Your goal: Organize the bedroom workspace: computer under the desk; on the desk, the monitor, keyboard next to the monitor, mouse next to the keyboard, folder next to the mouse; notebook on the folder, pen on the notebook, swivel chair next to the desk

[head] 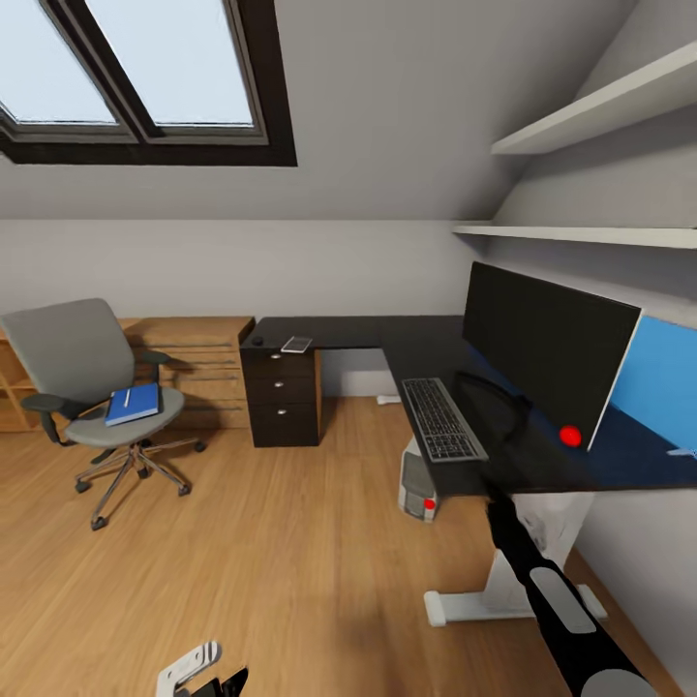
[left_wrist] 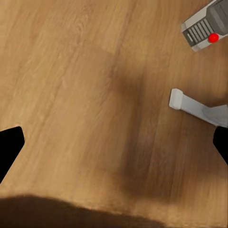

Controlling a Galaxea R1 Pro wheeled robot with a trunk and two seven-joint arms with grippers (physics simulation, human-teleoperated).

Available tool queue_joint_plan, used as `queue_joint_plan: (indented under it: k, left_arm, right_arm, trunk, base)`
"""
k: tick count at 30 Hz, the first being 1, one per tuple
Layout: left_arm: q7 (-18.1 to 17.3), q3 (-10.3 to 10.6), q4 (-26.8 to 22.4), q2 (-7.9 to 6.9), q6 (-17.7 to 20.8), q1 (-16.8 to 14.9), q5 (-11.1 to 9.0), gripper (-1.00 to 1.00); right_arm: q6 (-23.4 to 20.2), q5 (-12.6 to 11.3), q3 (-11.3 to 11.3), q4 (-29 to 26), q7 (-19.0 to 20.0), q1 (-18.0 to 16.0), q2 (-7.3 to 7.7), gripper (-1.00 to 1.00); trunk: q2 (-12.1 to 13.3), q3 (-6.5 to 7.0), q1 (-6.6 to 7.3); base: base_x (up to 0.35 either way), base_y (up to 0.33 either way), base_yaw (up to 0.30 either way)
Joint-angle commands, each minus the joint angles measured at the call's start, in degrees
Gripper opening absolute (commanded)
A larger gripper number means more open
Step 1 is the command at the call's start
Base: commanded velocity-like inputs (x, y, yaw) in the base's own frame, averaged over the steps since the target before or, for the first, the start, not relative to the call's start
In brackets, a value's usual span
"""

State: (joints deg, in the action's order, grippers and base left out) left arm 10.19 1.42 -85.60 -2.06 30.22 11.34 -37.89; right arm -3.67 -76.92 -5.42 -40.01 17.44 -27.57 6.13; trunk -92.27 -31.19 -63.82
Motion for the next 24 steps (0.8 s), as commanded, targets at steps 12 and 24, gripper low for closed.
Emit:
queue_joint_plan:
  k: [12, 24]
  left_arm:
    - [0.56, -0.07, 0.93, -0.20, -1.91, 0.00, -0.41, 1.00]
    - [0.79, -0.10, 1.04, -0.24, -3.04, 0.00, -0.43, 1.00]
  right_arm:
    - [-0.21, -0.48, -0.03, 0.07, 0.23, -0.03, -0.15, 1.00]
    - [15.69, 13.95, 4.42, 13.30, 0.53, -0.03, -3.61, 1.00]
  trunk:
    - [-0.03, -0.04, 0.04]
    - [2.78, 1.21, 1.57]
  base:
    - [-0.269, -0.102, 0.000]
    - [-0.018, -0.010, 0.000]
